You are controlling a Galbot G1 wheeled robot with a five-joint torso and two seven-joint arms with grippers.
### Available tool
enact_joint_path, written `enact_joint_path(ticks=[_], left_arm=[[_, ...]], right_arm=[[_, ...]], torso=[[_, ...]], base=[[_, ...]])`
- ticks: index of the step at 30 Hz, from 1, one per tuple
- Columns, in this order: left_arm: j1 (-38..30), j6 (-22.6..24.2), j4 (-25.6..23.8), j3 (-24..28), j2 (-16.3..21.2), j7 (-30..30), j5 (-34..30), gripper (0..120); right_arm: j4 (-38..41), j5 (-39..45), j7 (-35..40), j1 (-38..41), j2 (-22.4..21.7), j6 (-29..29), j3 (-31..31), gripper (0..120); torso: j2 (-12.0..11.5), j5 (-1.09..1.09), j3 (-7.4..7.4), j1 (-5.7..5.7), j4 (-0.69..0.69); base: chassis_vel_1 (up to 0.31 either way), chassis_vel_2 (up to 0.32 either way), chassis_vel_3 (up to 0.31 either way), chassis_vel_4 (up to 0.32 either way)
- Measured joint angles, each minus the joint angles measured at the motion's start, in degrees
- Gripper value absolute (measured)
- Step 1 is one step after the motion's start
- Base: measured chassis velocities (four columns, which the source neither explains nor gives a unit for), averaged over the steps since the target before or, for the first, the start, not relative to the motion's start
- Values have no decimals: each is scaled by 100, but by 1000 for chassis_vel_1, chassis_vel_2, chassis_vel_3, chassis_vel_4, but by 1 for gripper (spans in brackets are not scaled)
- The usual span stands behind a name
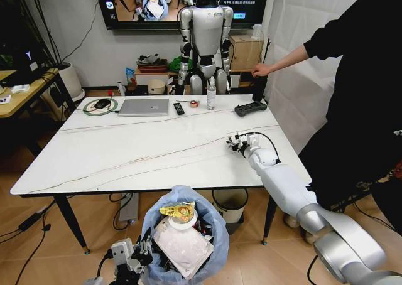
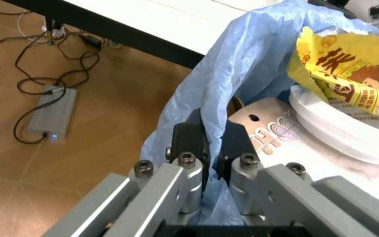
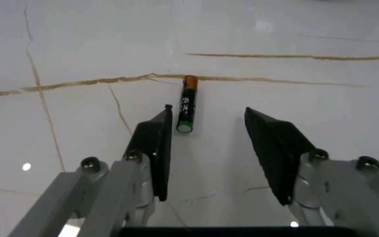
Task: Pick up the trash bin and place the trash from the table into it.
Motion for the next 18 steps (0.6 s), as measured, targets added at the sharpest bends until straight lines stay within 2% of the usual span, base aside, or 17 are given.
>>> enact_joint_path(ticks=[3, 5, 11, 18], left_arm=[[-1, -1, 0, 0, 1, 1, 3, 0], [-1, -1, 0, 0, 2, 1, 4, 0], [-3, -1, 1, 4, 5, 3, 8, 0], [-7, -1, 1, 9, 7, 5, 9, 0]], right_arm=[[8, 0, -4, -14, -14, -3, -4, 30], [13, 0, -5, -19, -18, -3, -5, 27], [104, 0, -7, -95, -44, -16, -15, 1], [122, 2, -7, -112, -46, -19, -30, 0]], torso=[[0, 0, 0, 0, 0], [0, 0, 0, 0, 0], [0, -1, -1, 0, -1], [0, -1, -1, 0, -1]], base=[[0, 0, 0, 0], [0, 0, 0, 0], [0, 0, 0, 0], [0, 0, 0, 0]])
